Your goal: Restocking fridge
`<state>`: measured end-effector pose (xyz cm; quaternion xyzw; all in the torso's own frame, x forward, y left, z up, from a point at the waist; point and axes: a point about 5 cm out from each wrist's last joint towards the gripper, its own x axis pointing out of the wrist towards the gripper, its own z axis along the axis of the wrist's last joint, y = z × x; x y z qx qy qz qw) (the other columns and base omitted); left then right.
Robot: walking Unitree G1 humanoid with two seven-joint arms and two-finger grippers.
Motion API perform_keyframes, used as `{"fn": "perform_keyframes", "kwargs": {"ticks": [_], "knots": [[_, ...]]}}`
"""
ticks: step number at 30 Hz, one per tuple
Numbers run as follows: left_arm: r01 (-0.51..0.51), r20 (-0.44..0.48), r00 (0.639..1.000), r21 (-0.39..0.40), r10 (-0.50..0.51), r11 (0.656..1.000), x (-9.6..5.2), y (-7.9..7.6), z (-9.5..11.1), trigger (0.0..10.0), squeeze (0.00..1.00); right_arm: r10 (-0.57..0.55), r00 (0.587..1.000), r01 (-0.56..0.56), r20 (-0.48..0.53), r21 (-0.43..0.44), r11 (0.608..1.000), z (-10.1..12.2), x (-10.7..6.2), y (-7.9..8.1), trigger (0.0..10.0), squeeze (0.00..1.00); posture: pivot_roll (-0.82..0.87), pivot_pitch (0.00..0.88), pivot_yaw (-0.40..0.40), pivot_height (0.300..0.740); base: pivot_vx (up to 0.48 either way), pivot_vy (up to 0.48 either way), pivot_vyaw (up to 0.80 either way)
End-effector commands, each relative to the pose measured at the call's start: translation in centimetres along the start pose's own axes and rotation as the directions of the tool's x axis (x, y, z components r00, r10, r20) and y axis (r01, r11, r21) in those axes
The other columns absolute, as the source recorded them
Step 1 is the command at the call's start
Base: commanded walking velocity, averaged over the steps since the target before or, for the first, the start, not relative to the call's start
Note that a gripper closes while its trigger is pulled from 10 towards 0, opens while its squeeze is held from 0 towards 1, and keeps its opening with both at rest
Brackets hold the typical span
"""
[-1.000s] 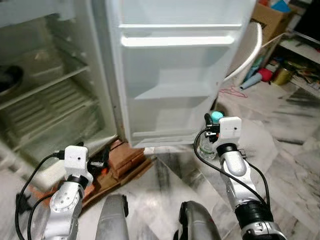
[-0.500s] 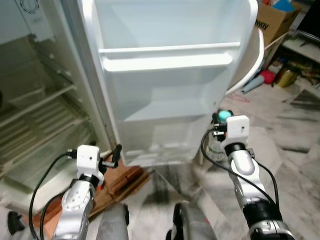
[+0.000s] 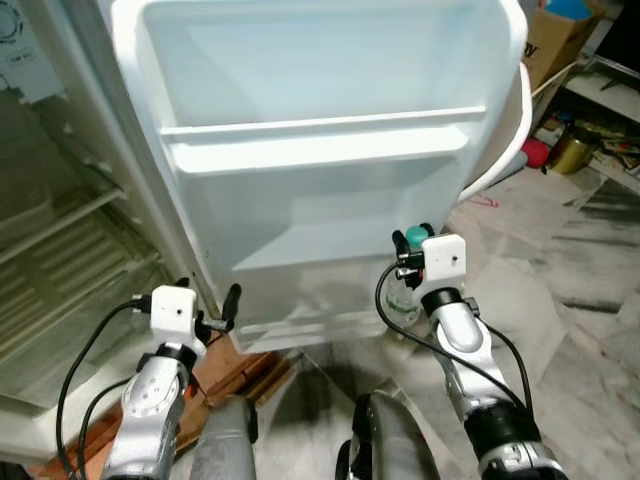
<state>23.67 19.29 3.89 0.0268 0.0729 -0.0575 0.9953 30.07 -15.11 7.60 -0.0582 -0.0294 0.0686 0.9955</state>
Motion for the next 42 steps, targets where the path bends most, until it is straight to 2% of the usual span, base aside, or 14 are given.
{"fn": "perform_keyframes", "kwargs": {"ticks": [1, 5, 11, 19, 23, 31, 38, 42], "knots": [[-0.021, -0.003, 1.0, 0.001, 0.021, 1.0, -0.3, 0.4, 0.0, 10.0, 0.0, -0.021, 1.0, 0.021, 0.02, 0.017, 1.0, 0.5, 0.0, -0.9, 10.0, 0.0, 0.1, 0.082, -0.06, 0.647, 0.0, 0.0, 0.0], [-0.033, -0.009, 0.999, 0.002, 0.033, 0.999, -1.0, 0.6, 0.0, 10.0, 0.0, 0.022, 1.0, -0.023, 0.016, 0.039, 0.999, 0.6, -0.1, -0.2, 10.0, 0.0, 0.11, 0.122, -0.067, 0.647, 0.0, 0.0, 0.0], [-0.063, -0.04, 0.997, 0.025, 0.064, 0.998, -2.9, 1.9, -0.4, 10.0, 0.0, 0.056, 0.998, -0.056, 0.002, 0.062, 0.996, 0.4, 0.2, 0.4, 10.0, 0.0, 0.14, 0.17, -0.074, 0.608, 0.0, 0.0, 0.0], [-0.096, -0.043, 0.994, 0.037, 0.098, 0.995, -3.4, 2.7, -0.1, 10.0, 0.0, 0.088, 0.996, -0.089, 0.018, 0.071, 0.993, 1.1, 1.2, 1.0, 10.0, 0.0, 0.17, 0.176, -0.09, 0.558, 0.0, 0.0, 0.0], [-0.115, -0.044, 0.992, 0.046, 0.117, 0.992, -3.6, 3.3, 0.1, 10.0, 0.0, 0.103, 0.994, -0.106, 0.041, 0.073, 0.992, 1.7, 1.9, 1.2, 10.0, 0.0, 0.17, 0.186, -0.084, 0.558, 0.0, 0.0, 0.0], [-0.123, -0.038, 0.991, 0.056, 0.125, 0.991, -4.3, 4.1, 0.9, 10.0, 0.0, 0.117, 0.987, -0.123, 0.112, 0.057, 0.991, 3.6, 3.4, 1.4, 10.0, 0.0, 0.19, 0.216, -0.067, 0.558, 0.0, 0.0, 0.0], [-0.124, -0.037, 0.991, 0.053, 0.126, 0.991, -5.8, 4.0, 1.8, 10.0, 0.0, 0.144, 0.963, -0.155, 0.227, 0.033, 0.987, 7.3, 6.3, 2.1, 10.0, 0.0, 0.23, 0.276, -0.057, 0.558, 0.0, 0.0, 0.0], [-0.129, -0.044, 0.99, 0.063, 0.132, 0.99, -6.8, 4.2, 2.3, 10.0, 0.0, 0.164, 0.944, -0.172, 0.286, 0.003, 0.985, 9.1, 7.3, 2.5, 10.0, 0.0, 0.27, 0.324, -0.055, 0.558, 0.0, 0.0, 0.0]]}}
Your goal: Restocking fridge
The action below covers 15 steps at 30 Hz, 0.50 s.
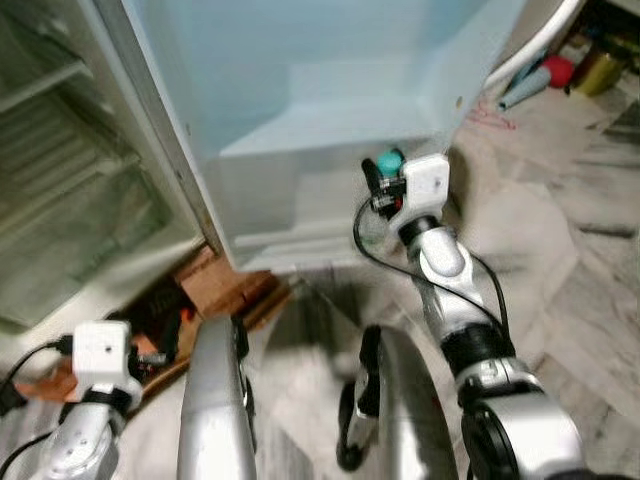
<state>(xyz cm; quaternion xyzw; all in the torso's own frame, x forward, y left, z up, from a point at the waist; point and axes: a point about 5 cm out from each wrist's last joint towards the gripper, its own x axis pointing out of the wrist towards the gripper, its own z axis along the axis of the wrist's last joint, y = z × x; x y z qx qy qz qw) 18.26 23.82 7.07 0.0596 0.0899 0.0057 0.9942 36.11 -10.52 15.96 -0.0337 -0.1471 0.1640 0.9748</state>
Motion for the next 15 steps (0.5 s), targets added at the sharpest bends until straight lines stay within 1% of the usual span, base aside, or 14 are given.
{"fn": "perform_keyframes", "kwargs": {"ticks": [1, 3, 4, 7, 9, 10, 12, 14, 15], "knots": [[-0.003, -0.009, 1.0, 0.008, 0.003, 1.0, -0.6, 0.4, 0.2, 10.0, 0.0, -0.005, 0.999, 0.006, 0.044, -0.018, 1.0, 0.8, 0.5, -0.2, 10.0, 0.0, 0.27, 0.324, -0.055, 0.558, 0.0, 0.0, 0.0], [-0.008, -0.016, 1.0, 0.009, 0.008, 1.0, -1.0, 0.5, 0.2, 10.0, 0.0, -0.014, 0.998, 0.016, 0.056, -0.035, 0.999, 1.2, 1.0, -0.3, 10.0, 0.0, 0.27, 0.335, -0.054, 0.549, 0.0, 0.0, 0.0], [-0.011, -0.023, 1.0, 0.008, 0.011, 1.0, -1.4, 0.5, 0.2, 10.0, 0.0, -0.016, 0.997, 0.019, 0.073, -0.04, 0.999, 1.6, 1.5, -0.2, 10.0, 0.0, 0.28, 0.338, -0.053, 0.539, 0.0, 0.0, 0.0], [-0.012, -0.03, 0.999, 0.008, 0.012, 1.0, -1.7, 0.5, 0.2, 10.0, 0.0, -0.014, 0.995, 0.021, 0.095, -0.072, 0.997, 2.1, 1.8, -0.1, 10.0, 0.0, 0.29, 0.339, -0.052, 0.524, 0.0, 0.0, 0.0], [-0.013, -0.033, 0.999, 0.009, 0.014, 1.0, -1.8, 0.5, 0.2, 10.0, 0.0, -0.013, 0.992, 0.024, 0.125, -0.082, 0.996, 2.7, 2.2, 0.0, 10.0, 0.0, 0.29, 0.339, -0.052, 0.524, 0.0, 0.0, 0.0], [-0.013, -0.034, 0.999, 0.01, 0.014, 1.0, -1.8, 0.5, 0.3, 10.0, 0.0, -0.013, 0.987, 0.03, 0.158, -0.112, 0.993, 3.4, 2.5, 0.0, 10.0, 0.0, 0.3, 0.339, -0.05, 0.524, 0.0, 0.0, 0.0], [-0.013, -0.035, 0.999, 0.01, 0.013, 1.0, -1.7, 0.5, 0.4, 10.0, 0.0, -0.02, 0.983, 0.045, 0.182, -0.136, 0.99, 4.0, 2.8, -0.1, 10.0, 0.0, 0.3, 0.337, -0.048, 0.524, 0.0, 0.0, 0.0], [-0.011, -0.038, 0.999, 0.011, 0.011, 1.0, -1.7, 0.5, 0.6, 10.0, 0.0, -0.044, 0.976, 0.082, 0.212, -0.177, 0.981, 4.5, 3.1, -0.3, 10.0, 0.0, 0.3, 0.338, -0.043, 0.524, 0.0, 0.0, 0.0], [-0.011, -0.038, 0.999, 0.011, 0.011, 1.0, -1.7, 0.5, 0.6, 10.0, 0.0, -0.044, 0.976, 0.082, 0.212, -0.177, 0.981, 4.5, 3.1, -0.3, 10.0, 0.0, 0.3, 0.338, -0.043, 0.524, 0.0, 0.0, 0.0]]}}
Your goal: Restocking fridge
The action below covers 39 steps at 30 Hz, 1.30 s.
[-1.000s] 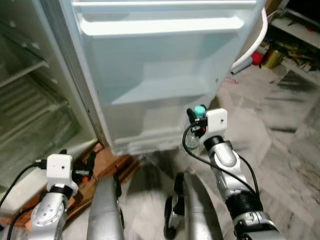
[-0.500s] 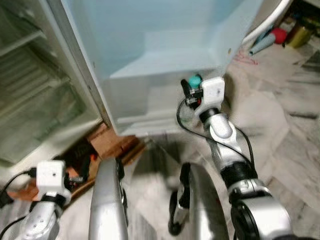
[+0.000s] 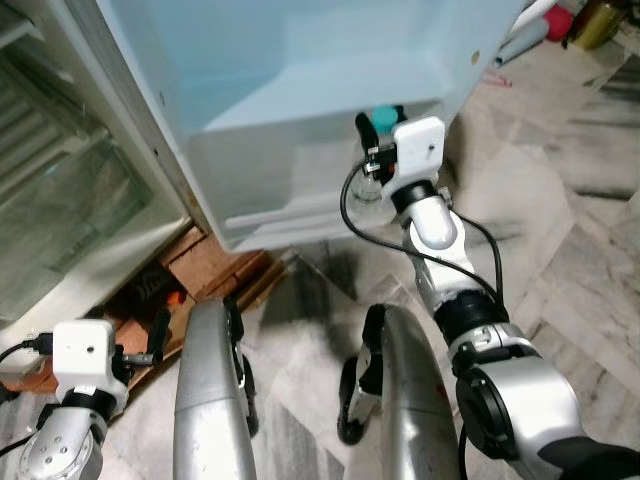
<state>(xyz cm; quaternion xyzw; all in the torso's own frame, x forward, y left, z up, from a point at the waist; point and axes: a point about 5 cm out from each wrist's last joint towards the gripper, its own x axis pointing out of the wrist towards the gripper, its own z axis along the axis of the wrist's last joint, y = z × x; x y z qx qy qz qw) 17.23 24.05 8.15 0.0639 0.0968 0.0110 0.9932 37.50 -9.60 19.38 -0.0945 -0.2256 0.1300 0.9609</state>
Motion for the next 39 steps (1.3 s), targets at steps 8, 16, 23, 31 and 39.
{"fn": "perform_keyframes", "kwargs": {"ticks": [8, 16, 23, 31, 39], "knots": [[0.01, -0.031, 0.999, 0.005, -0.01, 1.0, -0.3, 0.1, -0.2, 10.0, 0.0, -0.04, 0.999, 0.037, -0.022, -0.129, 0.991, -0.6, 0.3, -0.6, 10.0, 0.0, 0.32, 0.346, -0.041, 0.524, 0.0, 0.0, 0.0], [-0.005, -0.043, 0.999, 0.009, 0.005, 1.0, -1.3, 0.3, -0.3, 10.0, 0.0, -0.042, 0.994, 0.054, 0.096, -0.119, 0.991, 2.2, 2.5, 0.1, 10.0, 0.0, 0.34, 0.367, -0.043, 0.524, 0.0, 0.0, 0.0], [-0.003, -0.044, 0.999, 0.012, 0.003, 1.0, -1.6, 0.2, -0.1, 10.0, 0.0, -0.036, 0.958, 0.067, 0.285, -0.097, 0.993, 5.4, 3.1, 0.6, 10.0, 0.0, 0.34, 0.377, -0.039, 0.524, 0.0, 0.0, 0.0], [0.001, -0.054, 0.999, 0.015, -0.001, 1.0, -1.9, 0.3, -0.2, 10.0, 0.0, -0.042, 0.922, 0.056, 0.386, -0.025, 0.998, 7.6, 3.3, 1.1, 10.0, 0.0, 0.34, 0.386, -0.037, 0.524, 0.0, 0.0, 0.0], [0.003, -0.062, 0.998, 0.017, -0.002, 1.0, -2.1, 0.2, -0.3, 10.0, 0.0, -0.007, 0.883, 0.009, 0.469, -0.001, 1.0, 9.4, 2.8, 2.2, 10.0, 0.0, 0.34, 0.387, -0.038, 0.524, 0.0, 0.0, 0.0]]}}
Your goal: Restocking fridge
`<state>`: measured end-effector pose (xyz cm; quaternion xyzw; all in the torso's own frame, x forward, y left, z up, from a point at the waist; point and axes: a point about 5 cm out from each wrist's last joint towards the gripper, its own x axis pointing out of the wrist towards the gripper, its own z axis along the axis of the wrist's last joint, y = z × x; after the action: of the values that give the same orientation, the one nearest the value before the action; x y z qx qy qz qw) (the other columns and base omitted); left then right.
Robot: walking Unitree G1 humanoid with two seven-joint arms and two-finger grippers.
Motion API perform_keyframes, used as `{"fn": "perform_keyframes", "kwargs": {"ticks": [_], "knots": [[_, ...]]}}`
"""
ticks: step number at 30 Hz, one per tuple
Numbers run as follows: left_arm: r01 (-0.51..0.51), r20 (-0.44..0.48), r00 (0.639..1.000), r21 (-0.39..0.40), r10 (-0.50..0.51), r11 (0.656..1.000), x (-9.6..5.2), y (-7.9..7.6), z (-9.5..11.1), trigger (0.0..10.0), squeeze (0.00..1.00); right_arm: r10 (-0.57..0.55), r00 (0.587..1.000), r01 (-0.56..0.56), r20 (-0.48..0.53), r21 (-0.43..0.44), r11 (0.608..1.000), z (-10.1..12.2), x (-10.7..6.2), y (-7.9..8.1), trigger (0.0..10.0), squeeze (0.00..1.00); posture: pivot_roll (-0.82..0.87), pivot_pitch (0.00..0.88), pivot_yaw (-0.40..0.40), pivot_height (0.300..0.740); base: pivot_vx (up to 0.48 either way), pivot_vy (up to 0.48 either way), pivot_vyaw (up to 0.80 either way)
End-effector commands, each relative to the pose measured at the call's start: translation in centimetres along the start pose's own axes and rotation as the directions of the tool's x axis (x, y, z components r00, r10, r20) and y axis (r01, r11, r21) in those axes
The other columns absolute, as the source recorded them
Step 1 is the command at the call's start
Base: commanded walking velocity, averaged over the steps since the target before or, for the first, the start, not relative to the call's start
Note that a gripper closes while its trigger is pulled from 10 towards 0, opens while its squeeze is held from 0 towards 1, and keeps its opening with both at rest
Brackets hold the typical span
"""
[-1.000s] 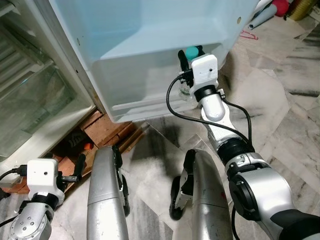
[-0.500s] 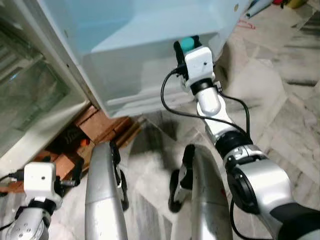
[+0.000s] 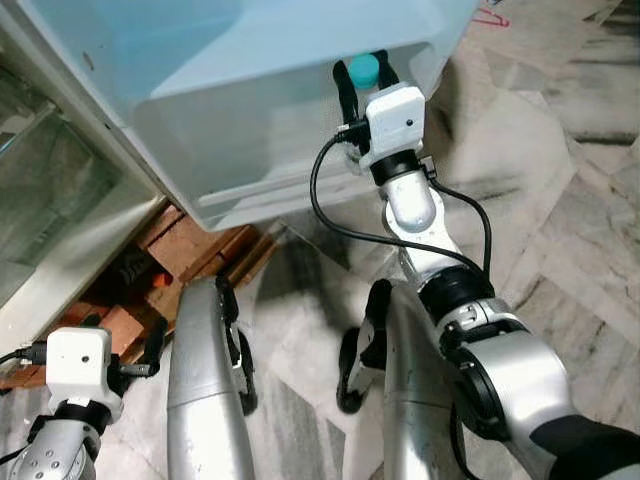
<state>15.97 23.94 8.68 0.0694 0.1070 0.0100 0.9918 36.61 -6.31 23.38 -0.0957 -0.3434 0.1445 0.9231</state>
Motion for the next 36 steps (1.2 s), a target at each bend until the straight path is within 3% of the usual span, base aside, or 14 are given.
{"fn": "perform_keyframes", "kwargs": {"ticks": [1, 7, 11, 13, 17, 21, 26, 28, 34, 36], "knots": [[0.0, -0.042, 0.999, 0.005, 0.0, 1.0, -0.8, 0.2, -0.6, 10.0, 0.0, -0.028, 0.969, 0.021, 0.245, 0.03, 0.999, 4.7, 2.1, -0.2, 10.0, 0.0, 0.34, 0.387, -0.038, 0.524, 0.0, 0.0, 0.0], [0.002, -0.045, 0.999, 0.004, -0.002, 1.0, -0.6, 0.2, -0.8, 10.0, 0.0, 0.06, 0.973, -0.076, 0.223, 0.063, 0.995, 4.3, -0.3, 2.0, 10.0, 0.0, 0.33, 0.365, -0.049, 0.524, 0.0, 0.0, 0.0], [0.005, -0.043, 0.999, -0.003, -0.005, 1.0, 0.1, 0.0, -1.1, 10.0, 0.0, 0.143, 0.983, -0.155, 0.117, 0.095, 0.983, 2.8, -4.5, 3.6, 10.0, 0.0, 0.3, 0.333, -0.058, 0.524, 0.0, 0.0, 0.0], [0.011, -0.039, 0.999, -0.008, -0.011, 1.0, 0.6, -0.1, -1.2, 10.0, 0.0, 0.159, 0.985, -0.165, 0.061, 0.114, 0.98, 2.4, -6.5, 3.7, 10.0, 0.0, 0.29, 0.319, -0.057, 0.524, 0.0, 0.0, 0.0], [0.023, -0.032, 0.999, -0.007, -0.023, 1.0, 1.4, -0.3, -1.3, 10.0, 0.0, 0.151, 0.988, -0.153, 0.019, 0.101, 0.983, 2.3, -7.9, 3.3, 10.0, 0.0, 0.26, 0.295, -0.048, 0.524, 0.0, 0.0, 0.0], [0.035, -0.023, 0.999, -0.006, -0.036, 0.999, 2.1, -0.4, -1.3, 10.0, 0.0, 0.124, 0.992, -0.126, 0.035, 0.051, 0.991, 3.2, -7.5, 2.6, 10.0, 0.0, 0.24, 0.278, -0.035, 0.524, 0.0, 0.0, 0.0], [0.047, -0.014, 0.999, -0.005, -0.047, 0.999, 2.9, -0.5, -1.3, 10.0, 0.0, 0.095, 0.991, -0.095, 0.093, -0.008, 0.995, 4.5, -5.6, 2.0, 10.0, 0.0, 0.24, 0.272, -0.024, 0.524, 0.0, 0.0, 0.0], [0.049, -0.01, 0.999, -0.003, -0.049, 0.999, 2.9, -0.4, -1.2, 10.0, 0.0, 0.099, 0.988, -0.096, 0.118, -0.03, 0.995, 4.4, -4.4, 2.0, 10.0, 0.0, 0.25, 0.277, -0.021, 0.524, 0.0, 0.0, 0.0], [0.048, -0.007, 0.999, 0.0, -0.048, 0.999, 2.6, -0.3, -1.1, 10.0, 0.0, 0.108, 0.984, -0.096, 0.143, -0.085, 0.992, 4.0, -2.8, 1.7, 10.0, 0.0, 0.27, 0.293, -0.022, 0.524, 0.0, 0.0, 0.0], [0.045, -0.009, 0.999, 0.004, -0.045, 0.999, 2.1, -0.2, -1.1, 10.0, 0.0, 0.114, 0.985, -0.092, 0.129, -0.162, 0.982, 3.0, -1.7, 1.3, 10.0, 0.0, 0.29, 0.314, -0.021, 0.524, 0.0, 0.0, 0.0]]}}
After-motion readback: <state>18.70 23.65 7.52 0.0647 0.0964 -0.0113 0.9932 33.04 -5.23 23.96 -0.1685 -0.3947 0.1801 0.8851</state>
